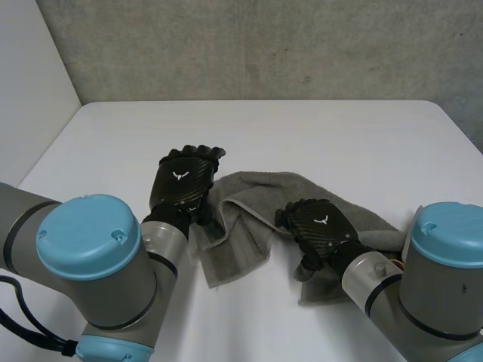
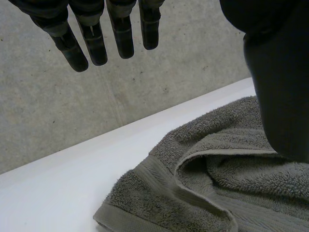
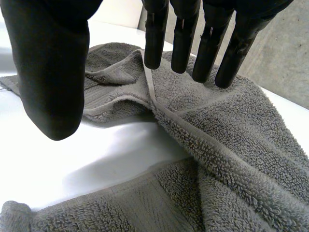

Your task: Fold the towel.

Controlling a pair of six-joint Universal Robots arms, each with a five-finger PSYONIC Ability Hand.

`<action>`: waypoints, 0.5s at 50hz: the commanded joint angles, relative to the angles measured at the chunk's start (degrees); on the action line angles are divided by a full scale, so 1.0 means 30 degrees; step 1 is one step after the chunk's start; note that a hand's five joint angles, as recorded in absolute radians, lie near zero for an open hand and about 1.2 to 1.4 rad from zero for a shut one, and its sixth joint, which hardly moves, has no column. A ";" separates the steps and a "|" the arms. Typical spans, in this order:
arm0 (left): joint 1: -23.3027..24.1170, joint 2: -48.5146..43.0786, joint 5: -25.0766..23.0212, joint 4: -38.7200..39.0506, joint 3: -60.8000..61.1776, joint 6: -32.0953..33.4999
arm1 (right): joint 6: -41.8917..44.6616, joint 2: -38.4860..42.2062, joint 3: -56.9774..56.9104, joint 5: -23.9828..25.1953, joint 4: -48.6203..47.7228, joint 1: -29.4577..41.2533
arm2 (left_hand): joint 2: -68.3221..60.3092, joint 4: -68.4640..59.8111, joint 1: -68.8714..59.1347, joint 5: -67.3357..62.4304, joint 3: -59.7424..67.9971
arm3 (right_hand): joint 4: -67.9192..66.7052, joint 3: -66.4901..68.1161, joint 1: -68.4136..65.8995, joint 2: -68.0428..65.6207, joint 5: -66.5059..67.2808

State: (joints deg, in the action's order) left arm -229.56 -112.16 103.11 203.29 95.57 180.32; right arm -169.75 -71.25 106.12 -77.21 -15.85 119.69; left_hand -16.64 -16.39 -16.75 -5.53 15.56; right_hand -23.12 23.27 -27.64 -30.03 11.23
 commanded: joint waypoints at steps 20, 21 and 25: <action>-0.0385 -0.0257 -0.1288 0.0703 0.0488 0.0390 | 0.0540 -0.0887 0.0634 -0.0360 -0.0196 -0.1138 | 0.0017 -0.0067 0.0052 -0.0353 0.0344 | 0.4374 -0.4423 0.5880 0.6675 -0.3743; -0.0385 -0.0260 -0.1295 0.0703 0.0485 0.0390 | 0.0540 -0.0888 0.0633 -0.0367 -0.0195 -0.1138 | 0.0013 -0.0071 0.0048 -0.0357 0.0349 | 0.4374 -0.4423 0.5880 0.6675 -0.3743; -0.0385 -0.1660 -0.3952 0.0441 -0.0828 0.0478 | 0.0569 -0.0859 0.0282 -0.1946 -0.0079 -0.1430 | -0.1942 -0.2026 -0.1907 -0.2312 0.2304 | 0.3957 -0.4005 0.5463 0.6258 -0.3325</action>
State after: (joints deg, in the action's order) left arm -230.68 -112.32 100.52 205.41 97.53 181.42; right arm -168.14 -73.77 108.42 -76.55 -16.52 116.32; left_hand -16.01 -16.00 -16.39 -5.46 15.60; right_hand -14.22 13.82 -13.38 -13.83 3.49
